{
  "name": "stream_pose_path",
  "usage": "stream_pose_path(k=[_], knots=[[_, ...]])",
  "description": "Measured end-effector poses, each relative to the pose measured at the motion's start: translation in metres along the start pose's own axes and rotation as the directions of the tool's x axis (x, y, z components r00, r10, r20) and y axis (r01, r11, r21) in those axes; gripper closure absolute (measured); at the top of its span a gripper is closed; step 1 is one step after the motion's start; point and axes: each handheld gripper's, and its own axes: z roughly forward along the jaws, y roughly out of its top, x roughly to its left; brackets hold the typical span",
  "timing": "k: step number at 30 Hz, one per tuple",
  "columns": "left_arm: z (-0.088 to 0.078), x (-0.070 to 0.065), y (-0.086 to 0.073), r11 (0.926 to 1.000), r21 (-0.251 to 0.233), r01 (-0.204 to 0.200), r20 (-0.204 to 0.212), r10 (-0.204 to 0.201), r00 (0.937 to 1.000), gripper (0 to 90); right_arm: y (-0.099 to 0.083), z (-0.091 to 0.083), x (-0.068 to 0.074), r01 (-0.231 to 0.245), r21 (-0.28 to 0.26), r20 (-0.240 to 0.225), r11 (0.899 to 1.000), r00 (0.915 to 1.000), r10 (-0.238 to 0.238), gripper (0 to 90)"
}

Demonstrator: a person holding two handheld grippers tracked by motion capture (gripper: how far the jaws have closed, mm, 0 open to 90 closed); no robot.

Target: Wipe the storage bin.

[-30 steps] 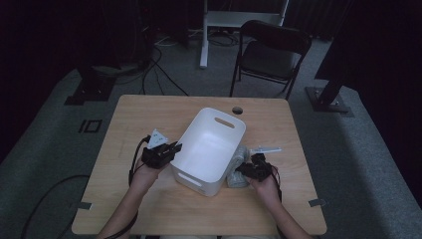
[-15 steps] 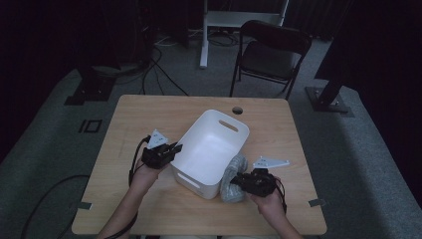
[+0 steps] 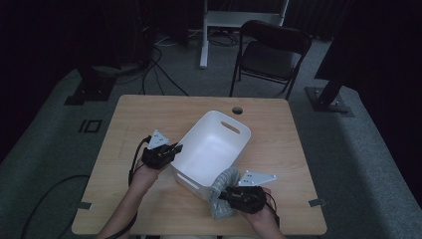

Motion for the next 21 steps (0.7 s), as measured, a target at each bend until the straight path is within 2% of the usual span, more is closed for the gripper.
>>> stream_pose_path(k=[5,11,16,21], knots=[[0.000,0.000,0.000,1.0000,0.001,-0.003,0.014,0.003,0.9999,83.1,-0.005,0.006,-0.005,-0.009,0.029,0.029,1.000,0.9995,0.009,76.1],[0.000,0.001,0.000,1.0000,-0.001,0.007,0.024,-0.007,0.9997,82.9,-0.015,0.018,-0.017,-0.042,0.075,0.060,0.996,0.9975,0.037,76.1],[0.000,0.001,0.000,1.0000,-0.002,0.009,0.024,-0.009,0.9997,82.9,-0.022,0.026,-0.027,-0.048,0.114,0.098,0.992,0.9945,0.037,76.2],[0.000,0.002,0.000,0.9999,-0.002,0.015,0.030,-0.015,0.9994,82.5,-0.032,0.036,-0.040,-0.097,0.152,0.132,0.984,0.9883,0.077,76.2]])
